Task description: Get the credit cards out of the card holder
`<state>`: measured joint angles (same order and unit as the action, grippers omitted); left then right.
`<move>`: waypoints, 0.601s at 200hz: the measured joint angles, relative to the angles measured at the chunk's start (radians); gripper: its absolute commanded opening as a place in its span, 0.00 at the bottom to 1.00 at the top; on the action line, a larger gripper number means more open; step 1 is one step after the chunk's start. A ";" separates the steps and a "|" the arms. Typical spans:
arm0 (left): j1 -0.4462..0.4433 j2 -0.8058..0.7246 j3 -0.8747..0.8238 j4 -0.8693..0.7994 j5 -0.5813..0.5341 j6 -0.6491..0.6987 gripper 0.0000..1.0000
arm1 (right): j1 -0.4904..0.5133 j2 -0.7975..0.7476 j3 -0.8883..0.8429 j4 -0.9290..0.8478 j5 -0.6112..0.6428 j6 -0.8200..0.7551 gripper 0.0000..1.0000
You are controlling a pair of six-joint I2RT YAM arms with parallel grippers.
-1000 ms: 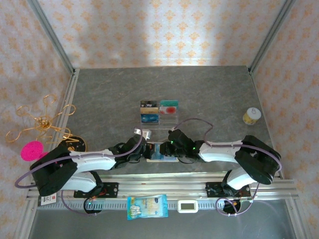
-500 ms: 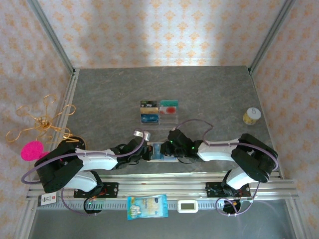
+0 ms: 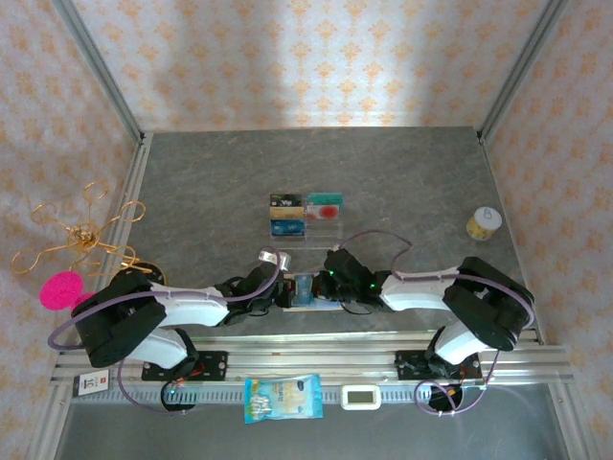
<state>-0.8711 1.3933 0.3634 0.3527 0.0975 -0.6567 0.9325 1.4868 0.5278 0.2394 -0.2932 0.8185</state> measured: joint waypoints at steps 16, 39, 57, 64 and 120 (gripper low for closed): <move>0.000 -0.010 -0.005 -0.005 0.000 0.000 0.00 | -0.001 -0.053 -0.030 0.001 0.013 0.012 0.00; 0.000 -0.032 -0.010 -0.025 0.001 0.000 0.00 | -0.006 -0.106 -0.050 -0.013 0.034 0.020 0.00; 0.000 -0.066 -0.012 -0.042 0.007 0.000 0.00 | -0.007 -0.109 -0.051 -0.022 0.042 0.019 0.00; -0.001 -0.082 -0.012 -0.042 0.011 0.000 0.00 | -0.007 -0.108 -0.051 -0.024 0.043 0.019 0.00; -0.042 0.002 0.067 -0.043 0.047 0.011 0.00 | -0.007 -0.074 -0.053 -0.021 0.043 0.019 0.00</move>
<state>-0.9131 1.3949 0.4301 0.3099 0.1448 -0.6453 0.9257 1.4132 0.4744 0.2180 -0.2504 0.8371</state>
